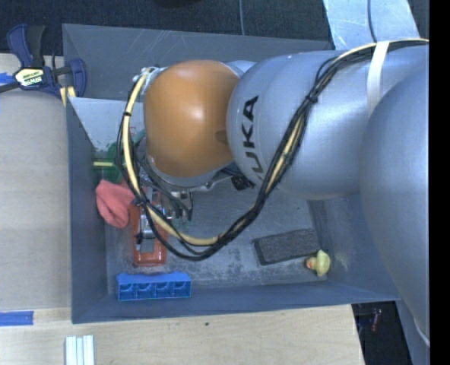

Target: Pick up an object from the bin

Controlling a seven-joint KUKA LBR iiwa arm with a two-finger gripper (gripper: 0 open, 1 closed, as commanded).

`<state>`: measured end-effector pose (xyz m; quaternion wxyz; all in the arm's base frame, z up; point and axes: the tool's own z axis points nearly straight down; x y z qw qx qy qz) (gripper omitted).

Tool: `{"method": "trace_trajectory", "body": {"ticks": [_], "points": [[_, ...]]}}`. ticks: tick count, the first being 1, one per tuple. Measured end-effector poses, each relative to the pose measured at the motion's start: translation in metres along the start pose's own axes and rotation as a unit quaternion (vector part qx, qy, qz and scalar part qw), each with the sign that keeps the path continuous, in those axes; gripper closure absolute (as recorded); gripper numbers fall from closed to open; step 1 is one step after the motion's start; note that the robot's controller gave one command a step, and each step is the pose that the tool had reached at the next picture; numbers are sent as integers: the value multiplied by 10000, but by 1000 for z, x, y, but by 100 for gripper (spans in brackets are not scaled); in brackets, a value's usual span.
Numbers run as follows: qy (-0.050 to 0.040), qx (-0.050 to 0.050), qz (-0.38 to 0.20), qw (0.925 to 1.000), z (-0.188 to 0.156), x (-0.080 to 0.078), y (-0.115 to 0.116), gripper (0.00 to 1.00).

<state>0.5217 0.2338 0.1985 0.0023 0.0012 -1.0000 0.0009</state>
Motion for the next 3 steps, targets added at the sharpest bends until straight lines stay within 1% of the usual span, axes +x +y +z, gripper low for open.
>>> {"method": "trace_trajectory", "body": {"ticks": [1,2,3], "points": [[-31,-14,10,10000,-4,-2,0,0],[-47,-16,-668,9978,16,-1,-4,0],[-76,-19,-1563,9877,87,-49,-31,0]]}}
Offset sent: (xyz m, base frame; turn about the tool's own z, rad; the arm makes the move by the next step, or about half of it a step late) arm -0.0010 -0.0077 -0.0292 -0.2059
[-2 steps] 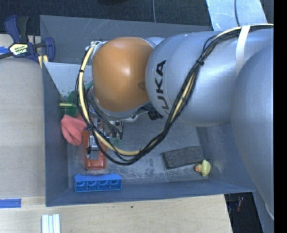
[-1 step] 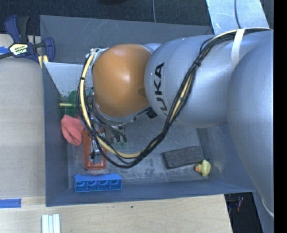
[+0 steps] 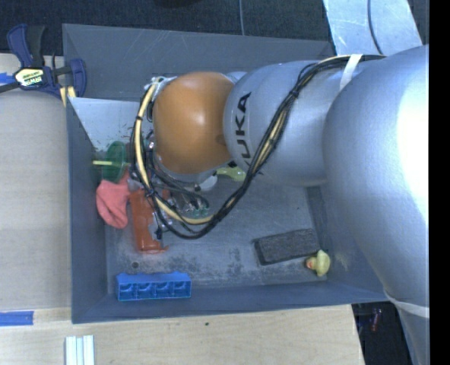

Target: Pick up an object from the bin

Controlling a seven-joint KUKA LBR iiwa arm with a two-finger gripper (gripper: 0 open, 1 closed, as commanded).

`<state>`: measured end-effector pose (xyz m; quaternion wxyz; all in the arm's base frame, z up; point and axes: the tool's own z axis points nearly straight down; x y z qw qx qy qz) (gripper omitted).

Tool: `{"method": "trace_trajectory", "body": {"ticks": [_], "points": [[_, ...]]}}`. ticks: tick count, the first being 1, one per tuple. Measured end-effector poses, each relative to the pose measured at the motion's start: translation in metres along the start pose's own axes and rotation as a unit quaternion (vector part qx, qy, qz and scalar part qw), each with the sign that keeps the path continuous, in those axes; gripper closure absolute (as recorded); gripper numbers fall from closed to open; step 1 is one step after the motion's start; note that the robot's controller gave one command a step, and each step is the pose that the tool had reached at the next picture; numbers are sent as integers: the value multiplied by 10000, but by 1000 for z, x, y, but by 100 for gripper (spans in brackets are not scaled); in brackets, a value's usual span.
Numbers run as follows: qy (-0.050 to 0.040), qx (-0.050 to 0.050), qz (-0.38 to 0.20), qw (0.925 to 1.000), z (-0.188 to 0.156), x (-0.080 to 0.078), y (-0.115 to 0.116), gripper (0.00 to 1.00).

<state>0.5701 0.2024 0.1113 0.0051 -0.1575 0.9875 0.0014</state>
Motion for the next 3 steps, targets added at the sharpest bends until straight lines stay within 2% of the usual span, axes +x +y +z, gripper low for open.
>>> {"method": "trace_trajectory", "body": {"ticks": [1,2,3], "points": [[83,-34,-1010,9948,30,-37,-27,0],[-25,18,-1952,9808,29,-40,-20,0],[-21,-9,-3873,9219,35,-38,-6,0]]}}
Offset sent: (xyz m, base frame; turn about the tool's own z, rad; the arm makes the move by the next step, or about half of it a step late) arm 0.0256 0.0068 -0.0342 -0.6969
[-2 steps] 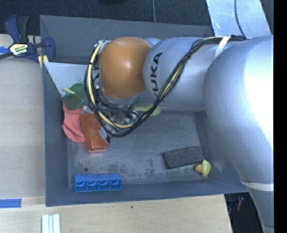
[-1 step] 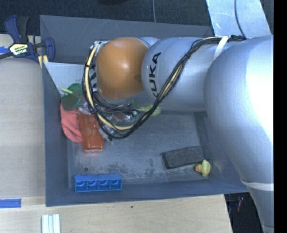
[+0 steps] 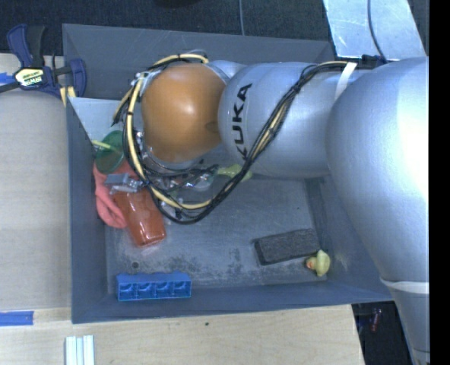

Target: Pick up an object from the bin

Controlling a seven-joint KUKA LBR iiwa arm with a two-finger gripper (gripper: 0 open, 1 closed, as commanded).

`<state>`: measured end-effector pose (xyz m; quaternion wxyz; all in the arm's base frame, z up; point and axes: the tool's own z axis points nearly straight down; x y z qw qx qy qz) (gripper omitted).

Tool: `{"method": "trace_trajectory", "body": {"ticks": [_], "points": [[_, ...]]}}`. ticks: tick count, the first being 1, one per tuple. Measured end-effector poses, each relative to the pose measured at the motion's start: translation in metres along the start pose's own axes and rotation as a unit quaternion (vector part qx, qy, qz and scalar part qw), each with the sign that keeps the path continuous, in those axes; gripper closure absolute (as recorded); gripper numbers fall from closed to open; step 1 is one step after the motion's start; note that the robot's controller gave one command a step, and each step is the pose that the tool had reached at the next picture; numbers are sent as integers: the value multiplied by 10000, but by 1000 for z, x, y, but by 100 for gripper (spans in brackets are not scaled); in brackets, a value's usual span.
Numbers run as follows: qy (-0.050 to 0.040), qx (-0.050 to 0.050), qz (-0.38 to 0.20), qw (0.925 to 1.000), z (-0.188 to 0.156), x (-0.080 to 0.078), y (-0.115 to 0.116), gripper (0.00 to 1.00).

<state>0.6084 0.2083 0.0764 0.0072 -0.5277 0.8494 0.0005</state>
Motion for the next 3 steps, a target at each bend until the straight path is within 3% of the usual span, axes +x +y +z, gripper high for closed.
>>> {"method": "trace_trajectory", "body": {"ticks": [1,2,3], "points": [[-8,59,-2135,9769,0,-8,0,100],[-8,59,-2133,9770,0,-8,0,100],[-21,62,-2241,9745,-129,0,31,100]]}}
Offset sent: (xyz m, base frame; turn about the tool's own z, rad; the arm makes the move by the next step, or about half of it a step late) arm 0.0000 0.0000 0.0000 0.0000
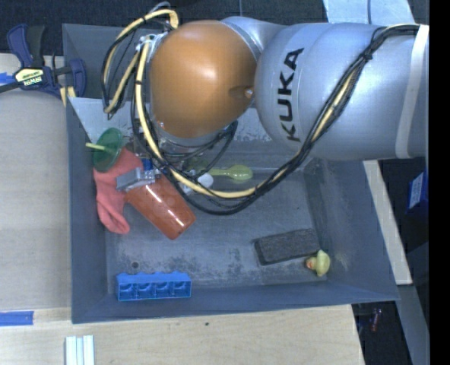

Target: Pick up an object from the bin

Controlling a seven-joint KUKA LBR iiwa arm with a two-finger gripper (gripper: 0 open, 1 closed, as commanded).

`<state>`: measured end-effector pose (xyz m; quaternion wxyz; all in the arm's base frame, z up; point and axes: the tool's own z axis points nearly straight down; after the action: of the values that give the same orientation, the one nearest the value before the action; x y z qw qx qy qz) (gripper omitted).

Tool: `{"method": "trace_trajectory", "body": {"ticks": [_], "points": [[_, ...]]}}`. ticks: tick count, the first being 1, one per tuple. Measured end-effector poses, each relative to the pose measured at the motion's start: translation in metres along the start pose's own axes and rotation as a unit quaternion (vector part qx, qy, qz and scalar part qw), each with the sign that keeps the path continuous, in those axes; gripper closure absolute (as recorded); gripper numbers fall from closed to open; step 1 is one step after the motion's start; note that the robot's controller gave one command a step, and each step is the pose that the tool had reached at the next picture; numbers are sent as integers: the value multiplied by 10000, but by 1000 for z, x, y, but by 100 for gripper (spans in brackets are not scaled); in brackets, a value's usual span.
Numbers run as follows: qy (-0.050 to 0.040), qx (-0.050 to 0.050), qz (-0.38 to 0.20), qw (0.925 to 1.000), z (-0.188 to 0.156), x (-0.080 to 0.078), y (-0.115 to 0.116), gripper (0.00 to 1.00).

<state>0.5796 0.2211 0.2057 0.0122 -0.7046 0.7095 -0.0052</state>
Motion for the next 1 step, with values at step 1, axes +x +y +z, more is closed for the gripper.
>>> {"method": "trace_trajectory", "body": {"ticks": [1], "points": [[1,-2,2,10000,0,0,0,100]]}}
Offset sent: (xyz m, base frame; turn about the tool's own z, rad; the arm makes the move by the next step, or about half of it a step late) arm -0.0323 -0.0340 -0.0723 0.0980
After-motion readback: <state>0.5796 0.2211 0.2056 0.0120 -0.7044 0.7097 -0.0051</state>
